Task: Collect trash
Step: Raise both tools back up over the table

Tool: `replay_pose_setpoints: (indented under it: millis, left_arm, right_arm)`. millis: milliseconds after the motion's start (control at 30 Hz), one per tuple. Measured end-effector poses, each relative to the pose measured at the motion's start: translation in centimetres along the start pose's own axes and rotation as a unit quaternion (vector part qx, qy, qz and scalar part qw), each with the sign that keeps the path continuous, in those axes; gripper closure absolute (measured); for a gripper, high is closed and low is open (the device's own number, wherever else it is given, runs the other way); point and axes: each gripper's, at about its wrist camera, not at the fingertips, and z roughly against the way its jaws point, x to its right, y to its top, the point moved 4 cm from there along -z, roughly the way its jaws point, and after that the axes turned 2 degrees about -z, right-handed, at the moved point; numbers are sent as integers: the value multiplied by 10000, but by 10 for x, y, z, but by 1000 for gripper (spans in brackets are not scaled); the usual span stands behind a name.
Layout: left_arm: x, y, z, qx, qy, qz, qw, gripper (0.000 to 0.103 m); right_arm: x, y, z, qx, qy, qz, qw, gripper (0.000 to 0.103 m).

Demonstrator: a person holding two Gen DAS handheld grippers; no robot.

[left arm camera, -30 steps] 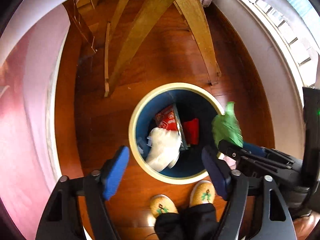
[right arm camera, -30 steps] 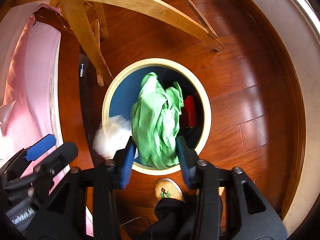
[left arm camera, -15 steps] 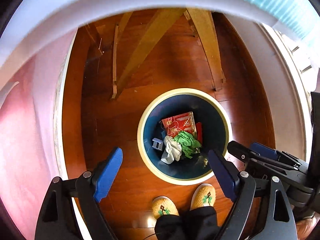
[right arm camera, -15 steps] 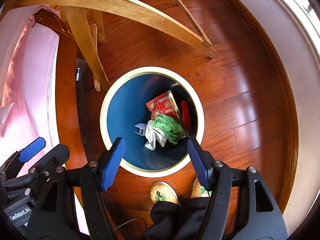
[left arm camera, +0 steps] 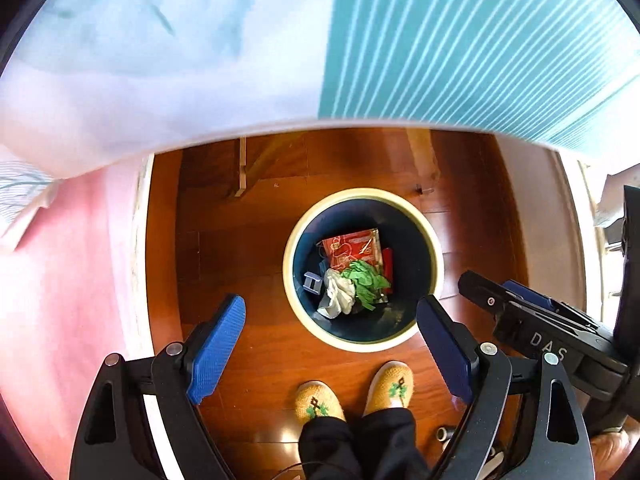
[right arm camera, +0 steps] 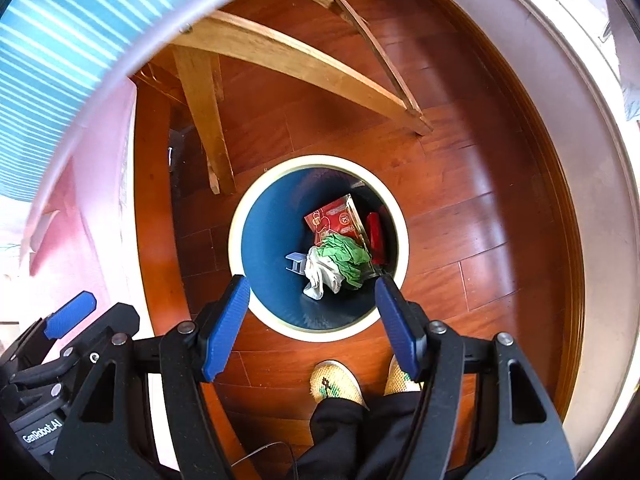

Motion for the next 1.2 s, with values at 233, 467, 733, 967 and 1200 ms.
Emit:
replay_pose_setpoints:
  millis: [233, 467, 733, 967, 1200]
  left_arm:
    - [12, 4, 70, 227, -176, -9, 9996, 14]
    - [29, 11, 166, 593, -200, 8, 9980, 14]
    - [29, 19, 274, 1101, -18, 315, 9934, 14]
    - [28, 33, 359, 1756, 681, 206, 9819, 15]
    - [23, 60, 437, 2399, 1211, 371, 9625, 28]
  right_arm:
    - [-17, 2, 62, 98, 43, 64, 9999, 40]
    - [-35, 2, 147, 146, 101, 337, 9993, 41]
    - [-66, 9, 250, 482, 336, 862, 9945, 41]
    - [-95, 29, 338, 1170, 625, 1470, 9802, 41]
    - [-118, 63, 410, 1875, 936, 1880, 9595, 41]
